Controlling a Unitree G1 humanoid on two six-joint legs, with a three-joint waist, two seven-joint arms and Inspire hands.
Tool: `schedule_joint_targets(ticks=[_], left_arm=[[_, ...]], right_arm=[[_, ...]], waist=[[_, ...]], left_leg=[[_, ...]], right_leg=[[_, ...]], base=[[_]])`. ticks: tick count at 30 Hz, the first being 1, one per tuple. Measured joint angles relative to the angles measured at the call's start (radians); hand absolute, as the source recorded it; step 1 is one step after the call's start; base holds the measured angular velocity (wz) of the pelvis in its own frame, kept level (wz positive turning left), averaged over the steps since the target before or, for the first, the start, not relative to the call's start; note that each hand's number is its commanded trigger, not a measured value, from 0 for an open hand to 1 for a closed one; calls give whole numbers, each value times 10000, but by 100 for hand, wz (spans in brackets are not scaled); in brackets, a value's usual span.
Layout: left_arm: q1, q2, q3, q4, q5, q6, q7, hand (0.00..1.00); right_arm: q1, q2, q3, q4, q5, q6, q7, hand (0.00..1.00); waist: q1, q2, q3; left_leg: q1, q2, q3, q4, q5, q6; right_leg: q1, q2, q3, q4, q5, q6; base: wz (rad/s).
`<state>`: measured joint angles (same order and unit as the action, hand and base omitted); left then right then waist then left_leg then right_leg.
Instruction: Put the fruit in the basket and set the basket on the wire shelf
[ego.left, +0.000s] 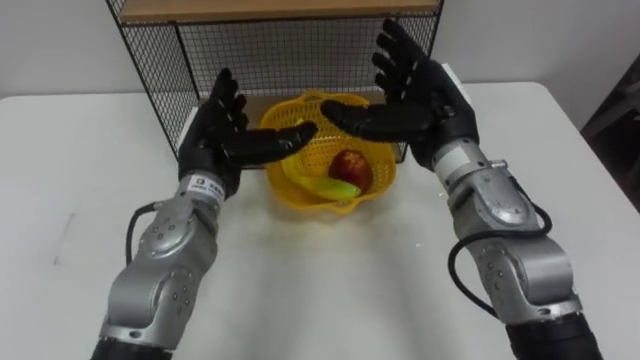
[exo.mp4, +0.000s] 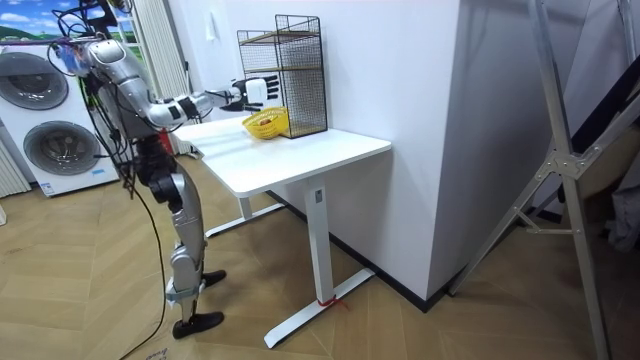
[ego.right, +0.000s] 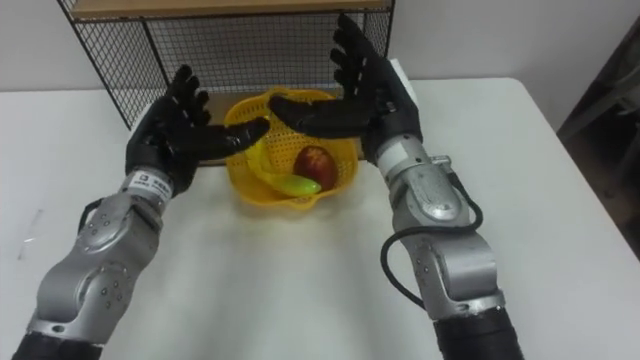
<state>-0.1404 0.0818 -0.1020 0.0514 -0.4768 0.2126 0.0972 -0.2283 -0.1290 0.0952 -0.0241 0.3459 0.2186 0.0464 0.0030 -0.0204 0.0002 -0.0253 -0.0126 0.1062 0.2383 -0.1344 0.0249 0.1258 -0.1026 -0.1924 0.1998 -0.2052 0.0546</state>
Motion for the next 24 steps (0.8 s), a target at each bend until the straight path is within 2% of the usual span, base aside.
schedule_joint_targets(ticks=[3, 8, 11, 16, 17, 19, 21, 22, 24], left_arm=[[432, 6, -10, -2, 44, -1, -50, 0], [678, 89, -3, -43, 128, -10, -457, 0], [1101, 183, 186, -816, 122, -32, -575, 0], [1855, 310, 522, -1925, 487, -396, -847, 0], [2142, 315, 712, -2204, 590, -470, -904, 0], [2555, 298, 1069, -2635, 903, -589, -942, 0], [3028, 292, 1635, -2929, 1236, -1038, -828, 0], [3186, 291, 1786, -3065, 1323, -1111, -778, 0], [3709, 294, 2378, -3680, 1490, -1508, -340, 0]], right_arm=[[207, -20, -10, -16, 1, 0, 11, 0], [364, -23, -13, -57, 61, -162, 288, 0], [992, -30, -21, -424, 94, -256, 499, 0], [1767, -143, -434, -1064, -119, -269, 546, 0], [1965, -281, -485, -1351, -129, -370, 575, 0], [2378, -317, -833, -1768, -219, -634, 604, 0], [2908, -356, -1430, -2054, -221, -1106, 459, 0], [3048, -366, -1587, -2144, -206, -1196, 376, 0], [3617, -371, -2274, -2430, -181, -1595, -21, 0]], waist=[[-15, 3, -1], [-10, -49, -39], [27, -96, -72], [42, 30, -67], [52, 68, -76], [50, 84, -71], [104, 120, -53], [120, 124, -52], [104, 120, -46]], left_leg=[[-53, 6, 8, -3, 43, -6], [-130, -11, 14, 21, 80, 15], [-158, -7, -2, 13, 75, 13], [-160, -7, -5, -8, 67, 8], [-154, -7, 8, -19, 67, 8], [-128, -2, 2, -21, 68, 7], [-70, -2, -10, -12, 67, 7], [-68, -3, -11, -11, 64, 6], [-92, -3, -52, 28, 55, -3]], right_leg=[[-59, 6, -28, -3, 2, -5], [-36, 13, -61, -154, 34, -34], [-47, 13, -105, -140, 40, -37], [-45, 14, -118, -137, 41, -37], [-1, 14, -104, -138, 41, -38], [34, 17, -126, -143, 41, -37], [49, 20, -150, -148, 41, -37], [53, 20, -149, -149, 41, -37], [35, 27, -148, -153, 41, -37]], base=[[0], [2], [4], [1], [0], [0], [0], [0], [0]])
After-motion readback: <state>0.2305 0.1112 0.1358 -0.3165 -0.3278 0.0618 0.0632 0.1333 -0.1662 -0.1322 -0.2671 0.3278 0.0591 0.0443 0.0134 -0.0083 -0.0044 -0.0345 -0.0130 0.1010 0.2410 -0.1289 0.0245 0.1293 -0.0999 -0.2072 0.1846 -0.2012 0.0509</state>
